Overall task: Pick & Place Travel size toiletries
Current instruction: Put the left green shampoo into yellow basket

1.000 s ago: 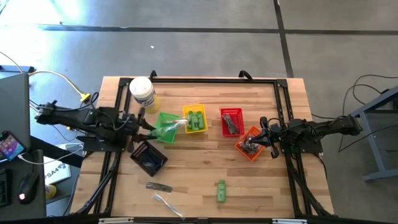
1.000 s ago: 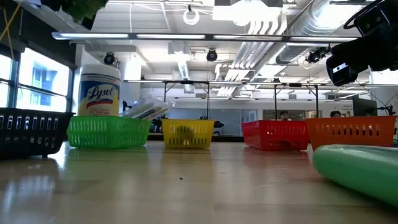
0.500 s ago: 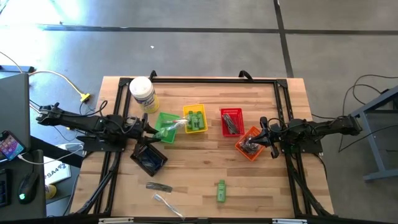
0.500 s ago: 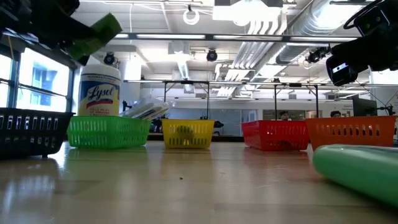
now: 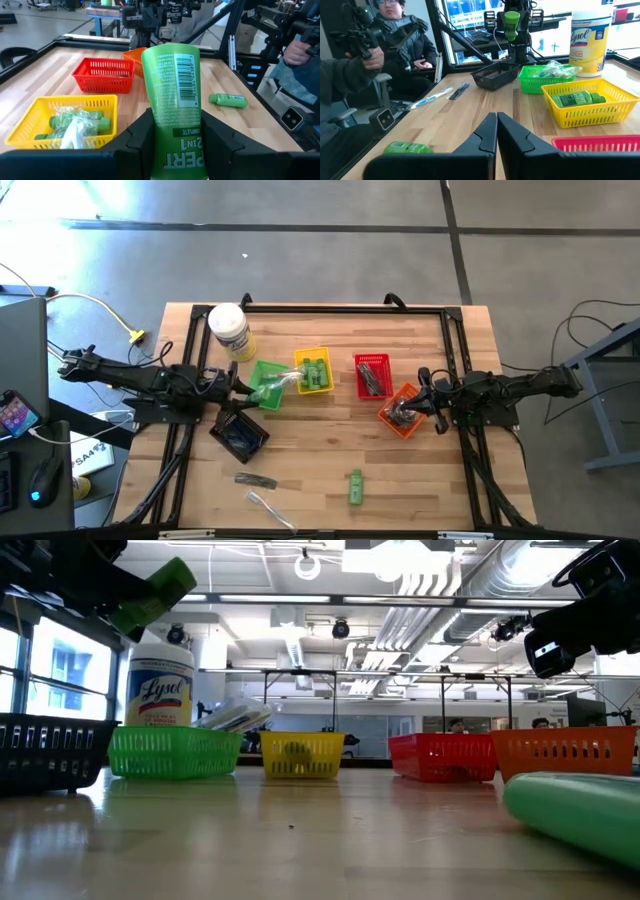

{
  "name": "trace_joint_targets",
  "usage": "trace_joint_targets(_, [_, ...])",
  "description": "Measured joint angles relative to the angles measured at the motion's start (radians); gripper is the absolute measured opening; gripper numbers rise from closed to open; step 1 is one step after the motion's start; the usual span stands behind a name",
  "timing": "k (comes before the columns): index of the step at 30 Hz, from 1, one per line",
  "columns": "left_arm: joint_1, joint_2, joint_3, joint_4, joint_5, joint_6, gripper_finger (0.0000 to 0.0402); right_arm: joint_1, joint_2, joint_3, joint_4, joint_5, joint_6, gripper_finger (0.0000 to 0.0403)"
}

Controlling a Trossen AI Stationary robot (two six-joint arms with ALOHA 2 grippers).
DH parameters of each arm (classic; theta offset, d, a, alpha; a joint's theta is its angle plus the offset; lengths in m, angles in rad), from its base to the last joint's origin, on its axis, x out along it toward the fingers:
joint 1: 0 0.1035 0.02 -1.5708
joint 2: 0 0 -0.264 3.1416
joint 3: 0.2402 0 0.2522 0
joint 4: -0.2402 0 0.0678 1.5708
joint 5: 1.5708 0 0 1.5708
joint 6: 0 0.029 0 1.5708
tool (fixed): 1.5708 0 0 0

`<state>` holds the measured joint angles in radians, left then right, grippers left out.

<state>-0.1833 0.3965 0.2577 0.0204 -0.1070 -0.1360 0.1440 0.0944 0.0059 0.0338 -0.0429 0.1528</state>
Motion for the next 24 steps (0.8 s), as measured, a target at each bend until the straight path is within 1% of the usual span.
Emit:
trace_joint_targets(10, [0.000,0.000,0.000,0.000,0.000,0.002,0.0117,0.000,0.000,0.000,-0.002,0.018,0.000,0.0004])
trace_joint_targets(14, [0.000,0.001,0.011,0.006,-0.047,-0.026,0.0114,0.000,0.000,0.000,-0.002,0.018,0.000,0.0004])
trace_joint_targets(17, [0.000,0.017,0.062,0.000,-0.101,-0.029,0.0114,0.000,0.000,0.000,-0.002,0.018,0.000,0.0004])
trace_joint_targets(20, [0.000,0.025,0.125,-0.006,-0.112,0.012,0.0114,0.000,0.000,0.000,-0.002,0.018,0.000,0.0004])
trace_joint_targets(22, [0.000,0.047,0.173,-0.010,-0.143,0.033,0.0114,0.000,0.000,0.000,-0.002,0.018,0.000,0.0004])
trace_joint_targets(24, [0.000,0.069,0.228,-0.068,-0.191,0.054,0.0114,0.000,0.000,0.000,-0.002,0.018,0.000,0.0004])
